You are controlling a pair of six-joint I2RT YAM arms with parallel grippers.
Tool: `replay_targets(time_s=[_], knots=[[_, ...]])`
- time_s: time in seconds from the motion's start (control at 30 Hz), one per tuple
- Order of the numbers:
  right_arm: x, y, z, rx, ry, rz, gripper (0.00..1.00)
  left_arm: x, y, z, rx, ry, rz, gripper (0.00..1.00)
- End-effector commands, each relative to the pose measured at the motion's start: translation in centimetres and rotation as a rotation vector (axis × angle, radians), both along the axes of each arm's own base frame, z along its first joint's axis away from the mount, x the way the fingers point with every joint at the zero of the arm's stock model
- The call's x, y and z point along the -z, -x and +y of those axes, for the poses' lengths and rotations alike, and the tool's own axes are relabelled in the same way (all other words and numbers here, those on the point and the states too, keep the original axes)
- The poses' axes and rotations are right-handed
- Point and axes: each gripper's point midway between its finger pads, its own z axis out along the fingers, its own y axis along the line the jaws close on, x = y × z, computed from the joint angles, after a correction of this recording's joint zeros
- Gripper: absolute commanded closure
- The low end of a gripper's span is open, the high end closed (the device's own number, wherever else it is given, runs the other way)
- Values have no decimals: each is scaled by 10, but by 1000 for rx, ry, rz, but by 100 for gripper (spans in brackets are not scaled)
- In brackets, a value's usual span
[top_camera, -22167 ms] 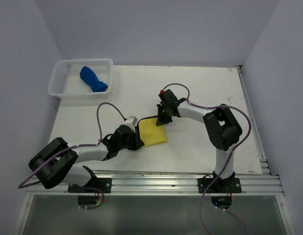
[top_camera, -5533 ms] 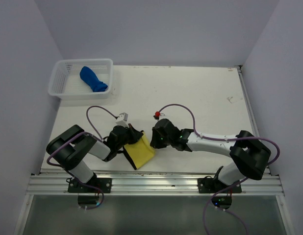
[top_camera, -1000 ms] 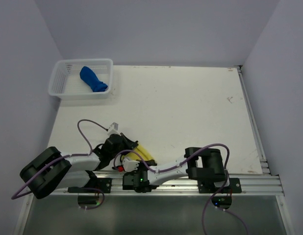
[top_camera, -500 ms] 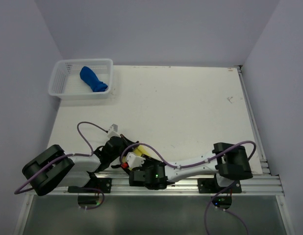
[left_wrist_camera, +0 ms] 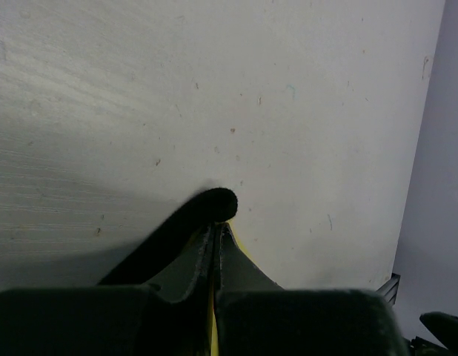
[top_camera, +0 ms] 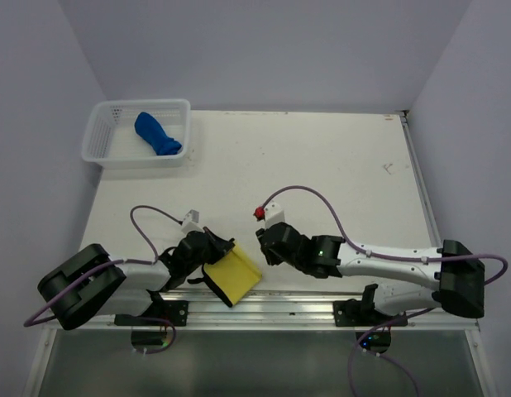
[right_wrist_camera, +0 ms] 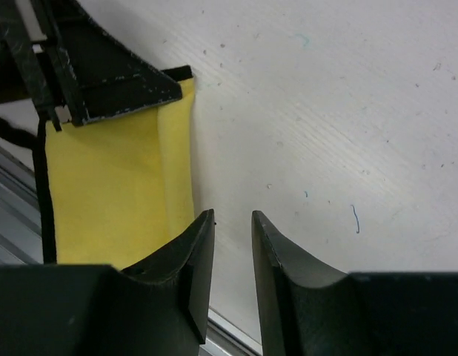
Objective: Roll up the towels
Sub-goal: Roll the towel
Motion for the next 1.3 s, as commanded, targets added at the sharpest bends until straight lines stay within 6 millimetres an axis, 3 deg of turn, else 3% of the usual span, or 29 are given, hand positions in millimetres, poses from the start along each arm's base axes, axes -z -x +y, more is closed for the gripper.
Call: replay_targets(time_s=[0.0,0.1,0.33,0.63,0.83,0.97,1.17,1.27], knots=[[-11,1,25,14,-227,153,70,24,9,18,-23,-103,44,100],[5,-6,24,81,-261,237,70,24,9,18,-22,-104,44,100],[51,9,35,85,-296,461,71,26,13,19,-24,-101,45,100],[62,15,45,53,-315,508,71,24,14,21,-25,-100,38,100],[68,19,33,90,-303,519,68,26,15,24,-31,-110,39,100],[70,20,26,136,-296,533,59,26,15,24,-33,-109,39,100],[73,19,9,273,-289,557,54,27,15,24,-30,-114,38,100],[69,19,13,292,-324,574,54,26,14,23,-28,-111,38,100]])
